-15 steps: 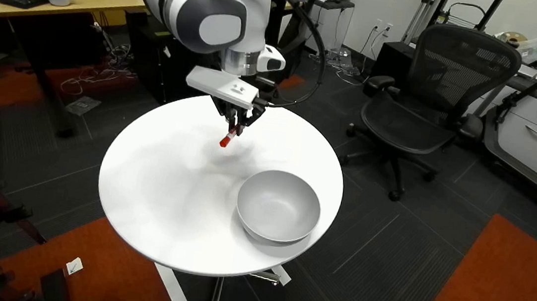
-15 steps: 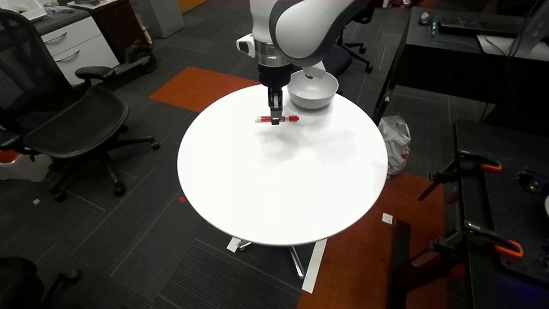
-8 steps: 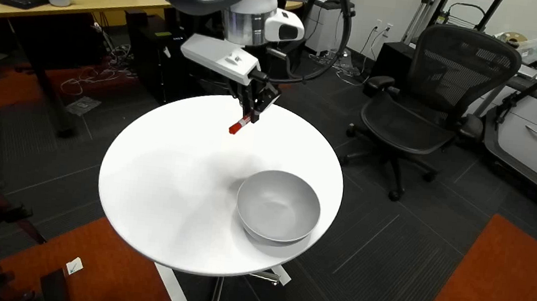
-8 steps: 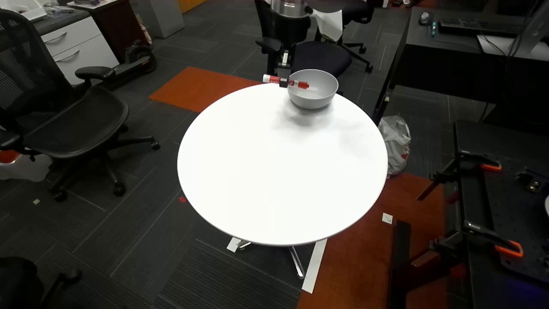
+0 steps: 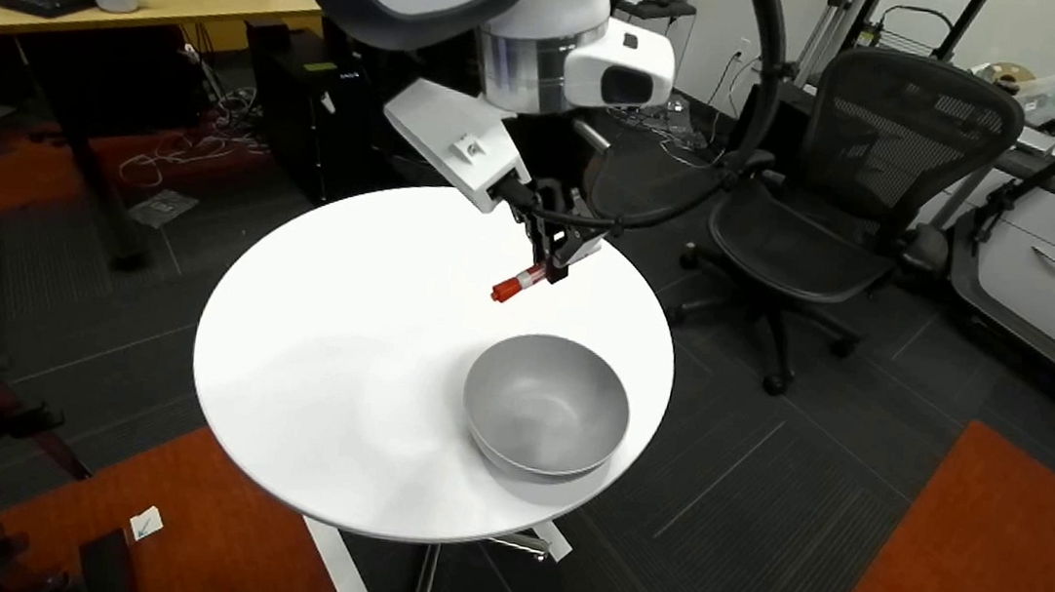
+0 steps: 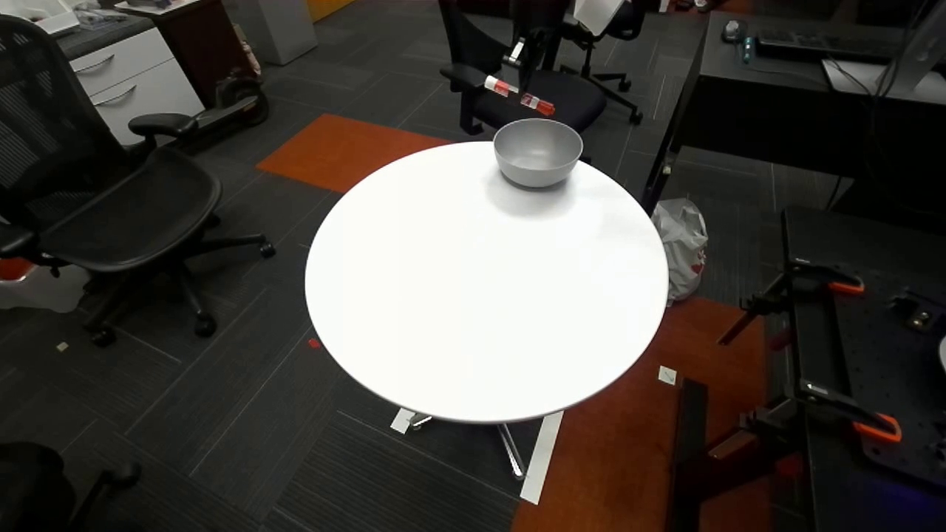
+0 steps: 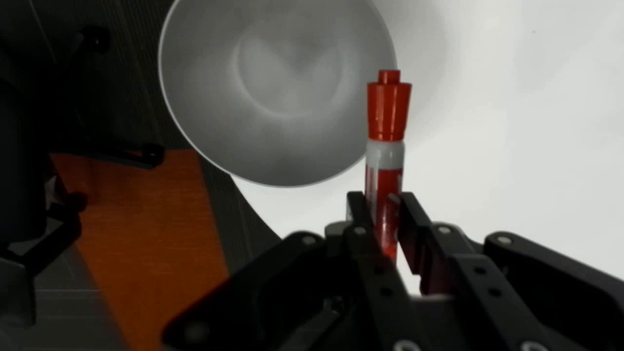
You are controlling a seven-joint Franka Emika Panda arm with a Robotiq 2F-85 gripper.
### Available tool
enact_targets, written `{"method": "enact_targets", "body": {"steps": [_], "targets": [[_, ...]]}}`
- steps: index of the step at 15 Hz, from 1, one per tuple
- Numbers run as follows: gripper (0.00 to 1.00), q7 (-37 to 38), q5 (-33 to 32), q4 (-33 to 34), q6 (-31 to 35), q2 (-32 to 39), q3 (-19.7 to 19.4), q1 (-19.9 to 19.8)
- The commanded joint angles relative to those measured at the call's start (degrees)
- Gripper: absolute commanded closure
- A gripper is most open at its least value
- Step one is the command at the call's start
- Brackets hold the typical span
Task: Put the marker in the bowl
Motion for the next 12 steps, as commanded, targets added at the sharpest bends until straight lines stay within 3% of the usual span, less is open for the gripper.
{"method": "enact_targets", "body": {"steps": [1,12], "targets": [[0.95,5.33,0.89,0.18,3.1,1.46,-1.82,-0.54],[0.95,13.51,1.39,5.31,2.67,9.71,-3.66,-1.25]]}}
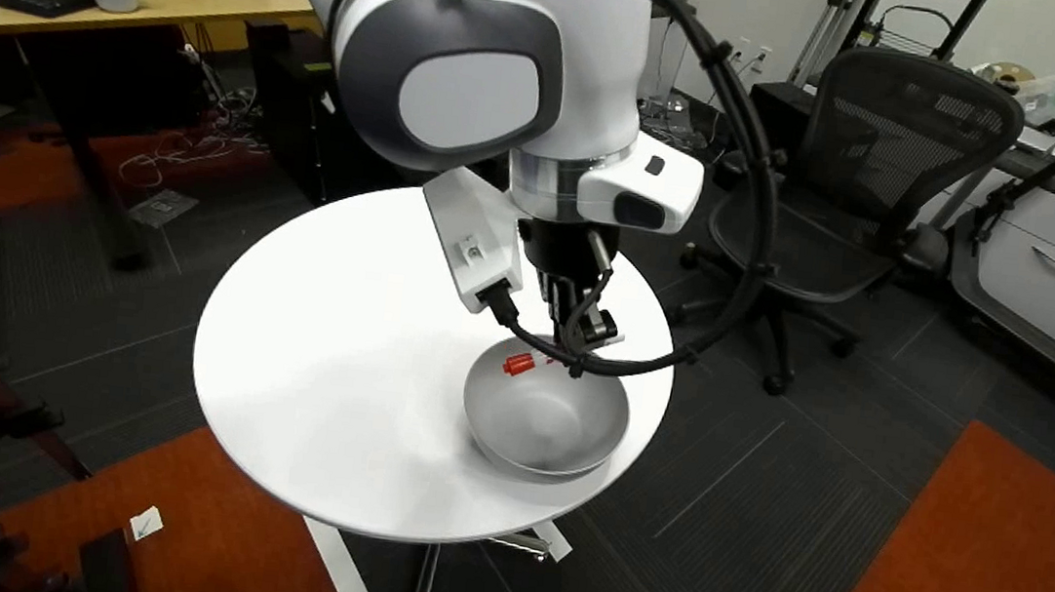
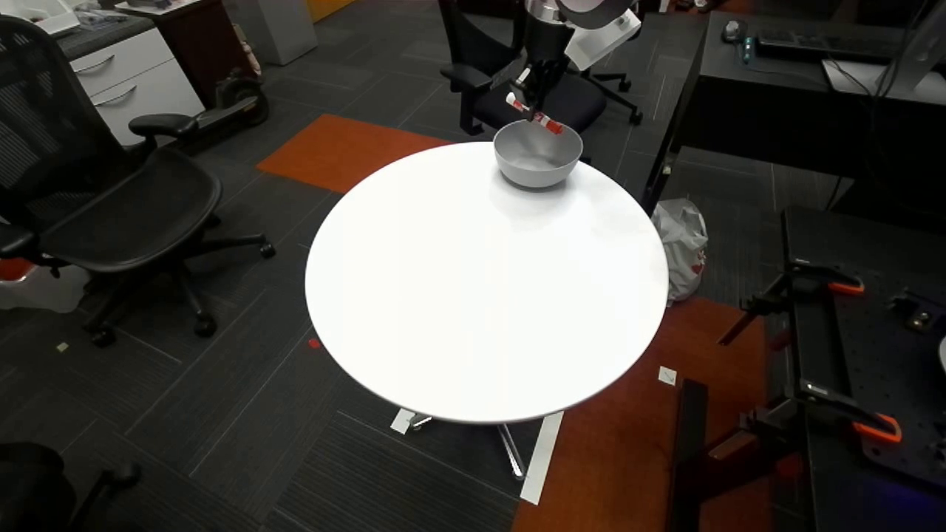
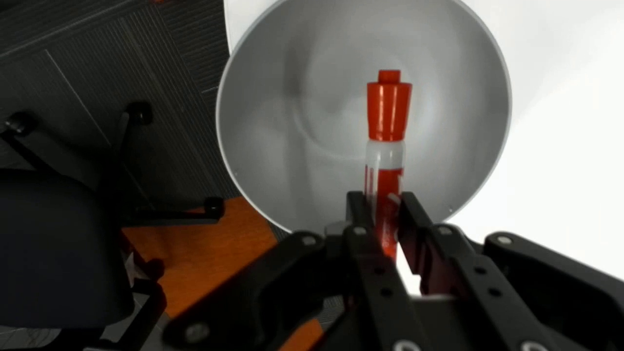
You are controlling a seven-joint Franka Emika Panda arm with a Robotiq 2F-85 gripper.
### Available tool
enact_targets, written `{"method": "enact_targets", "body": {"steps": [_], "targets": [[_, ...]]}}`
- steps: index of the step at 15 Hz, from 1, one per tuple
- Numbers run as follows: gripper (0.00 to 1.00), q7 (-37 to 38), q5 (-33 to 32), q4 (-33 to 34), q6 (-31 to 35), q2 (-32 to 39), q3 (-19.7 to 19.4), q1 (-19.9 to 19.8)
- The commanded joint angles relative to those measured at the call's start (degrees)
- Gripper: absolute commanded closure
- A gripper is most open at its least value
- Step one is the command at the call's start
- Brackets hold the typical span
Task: Put the marker in the bowl
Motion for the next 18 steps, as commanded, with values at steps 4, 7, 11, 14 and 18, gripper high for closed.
{"method": "enact_targets", "body": {"steps": [4,7,11,14,18], "targets": [[0.54,4.08,1.36,3.81,-0.08,4.06,-0.63,0.11],[0.32,4.19,1.67,4.32,-0.19,4.58,-0.61,0.1],[0.04,4.12,1.68,4.56,-0.1,4.65,-0.58,0.17],[0.0,3.53,1.89,4.51,-0.04,4.6,-0.2,-0.07],[0.0,2.71,1.13,3.86,-0.19,4.42,-0.39,0.03]]}}
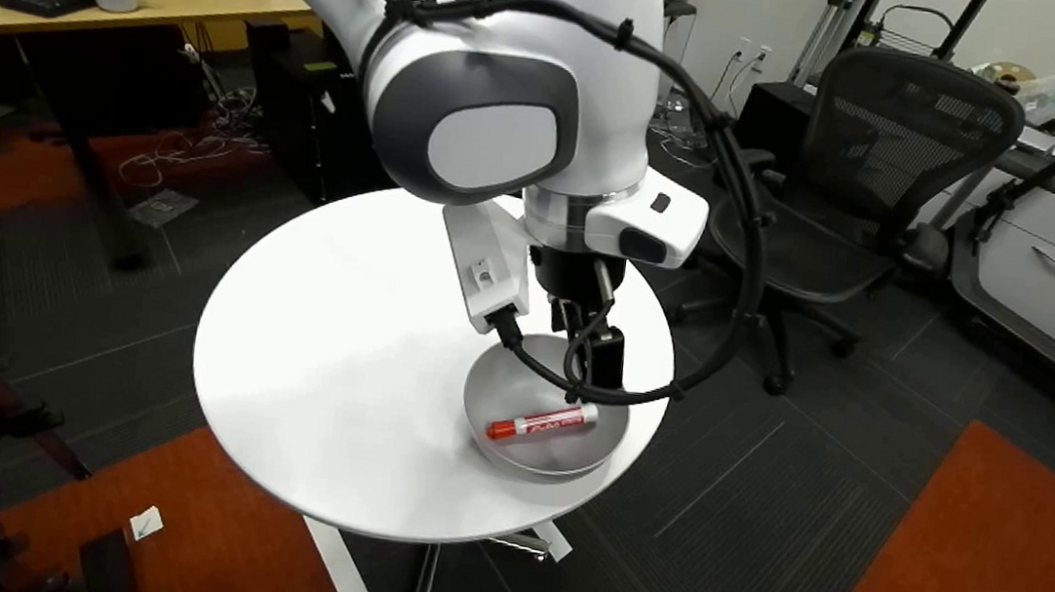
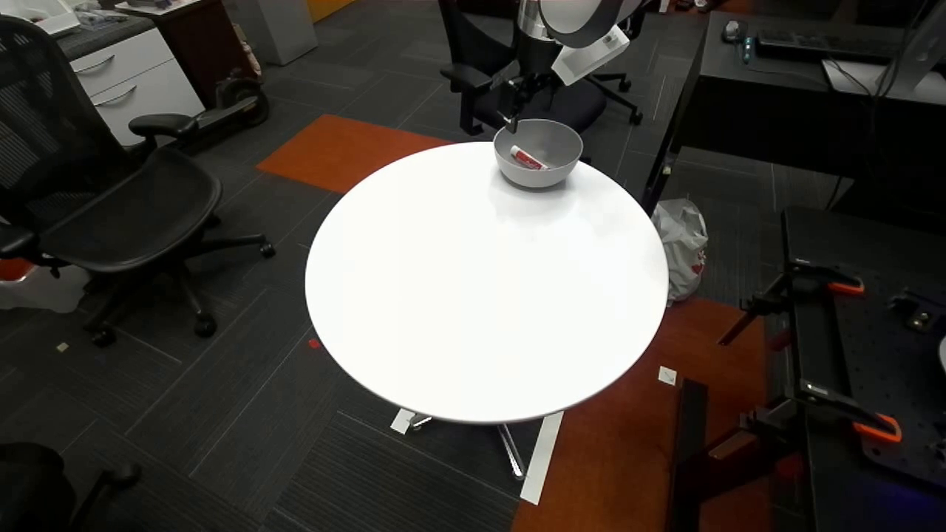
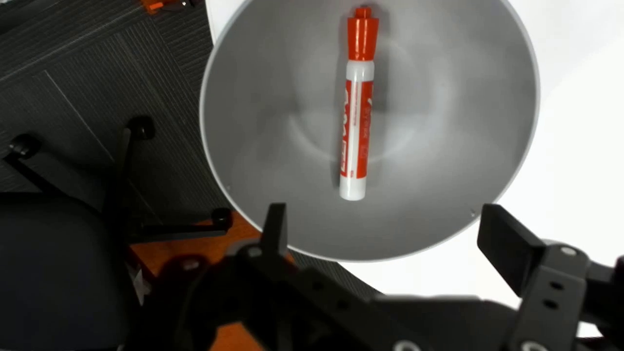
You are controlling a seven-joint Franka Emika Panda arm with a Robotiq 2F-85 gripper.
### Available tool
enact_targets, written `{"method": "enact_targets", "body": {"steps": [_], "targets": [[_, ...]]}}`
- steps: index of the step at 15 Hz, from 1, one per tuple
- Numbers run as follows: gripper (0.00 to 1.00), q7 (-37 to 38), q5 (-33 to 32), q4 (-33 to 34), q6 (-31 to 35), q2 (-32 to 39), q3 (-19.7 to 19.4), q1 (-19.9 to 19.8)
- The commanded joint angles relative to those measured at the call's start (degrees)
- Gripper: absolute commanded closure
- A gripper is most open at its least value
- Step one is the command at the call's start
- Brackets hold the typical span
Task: Put the marker in the bowl
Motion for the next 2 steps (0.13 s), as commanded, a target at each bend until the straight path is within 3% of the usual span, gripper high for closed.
{"method": "enact_targets", "body": {"steps": [1,2], "targets": [[0.0,-0.11,0.12,0.17,-0.19,0.05,-0.1,0.06],[0.0,-0.12,0.13,0.17,-0.19,0.05,-0.09,0.06]]}}
